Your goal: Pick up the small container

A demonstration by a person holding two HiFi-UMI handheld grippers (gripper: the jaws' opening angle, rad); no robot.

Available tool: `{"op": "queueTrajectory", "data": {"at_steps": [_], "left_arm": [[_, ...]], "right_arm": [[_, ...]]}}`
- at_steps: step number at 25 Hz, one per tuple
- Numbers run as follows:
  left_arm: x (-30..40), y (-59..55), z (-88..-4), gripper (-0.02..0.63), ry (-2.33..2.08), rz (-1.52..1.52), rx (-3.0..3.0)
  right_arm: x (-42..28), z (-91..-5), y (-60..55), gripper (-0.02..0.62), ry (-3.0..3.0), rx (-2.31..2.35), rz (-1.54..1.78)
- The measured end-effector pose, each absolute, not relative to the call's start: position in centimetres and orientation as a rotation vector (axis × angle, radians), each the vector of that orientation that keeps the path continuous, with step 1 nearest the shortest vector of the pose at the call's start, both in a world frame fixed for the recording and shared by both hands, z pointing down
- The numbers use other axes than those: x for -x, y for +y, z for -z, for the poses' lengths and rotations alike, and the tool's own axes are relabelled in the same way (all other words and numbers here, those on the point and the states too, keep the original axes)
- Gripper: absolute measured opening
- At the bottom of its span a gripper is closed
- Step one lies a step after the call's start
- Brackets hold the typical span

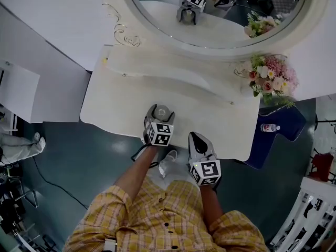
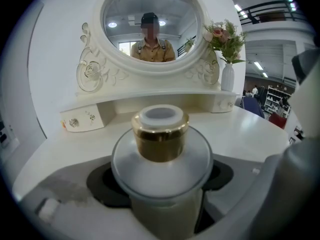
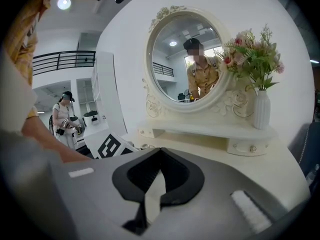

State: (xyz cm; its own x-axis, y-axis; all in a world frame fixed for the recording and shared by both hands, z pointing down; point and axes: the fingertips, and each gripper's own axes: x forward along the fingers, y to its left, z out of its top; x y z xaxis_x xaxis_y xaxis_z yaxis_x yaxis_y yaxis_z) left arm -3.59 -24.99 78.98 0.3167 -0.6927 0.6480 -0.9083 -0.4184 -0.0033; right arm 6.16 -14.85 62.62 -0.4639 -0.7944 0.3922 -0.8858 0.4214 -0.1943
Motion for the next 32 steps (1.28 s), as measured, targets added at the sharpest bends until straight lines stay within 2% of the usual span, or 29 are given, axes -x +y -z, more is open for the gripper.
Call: {"op": "queueTrajectory", "data": {"at_steps": [18,32], "left_arm": [[3.2,-25.1,-78.1,0.348,-1.397,-0.810,-2.225],[3.9,-23.9,-73.8,0.347,-1.400,-0.733,-2.243]], "right_arm": [[-7.4,-62.3,-15.2,0.003,-2.415,-1.508,-0.543],[-8.1,-61.1,-15.3,0.002,-2.403,-1.582,-0.554]]}}
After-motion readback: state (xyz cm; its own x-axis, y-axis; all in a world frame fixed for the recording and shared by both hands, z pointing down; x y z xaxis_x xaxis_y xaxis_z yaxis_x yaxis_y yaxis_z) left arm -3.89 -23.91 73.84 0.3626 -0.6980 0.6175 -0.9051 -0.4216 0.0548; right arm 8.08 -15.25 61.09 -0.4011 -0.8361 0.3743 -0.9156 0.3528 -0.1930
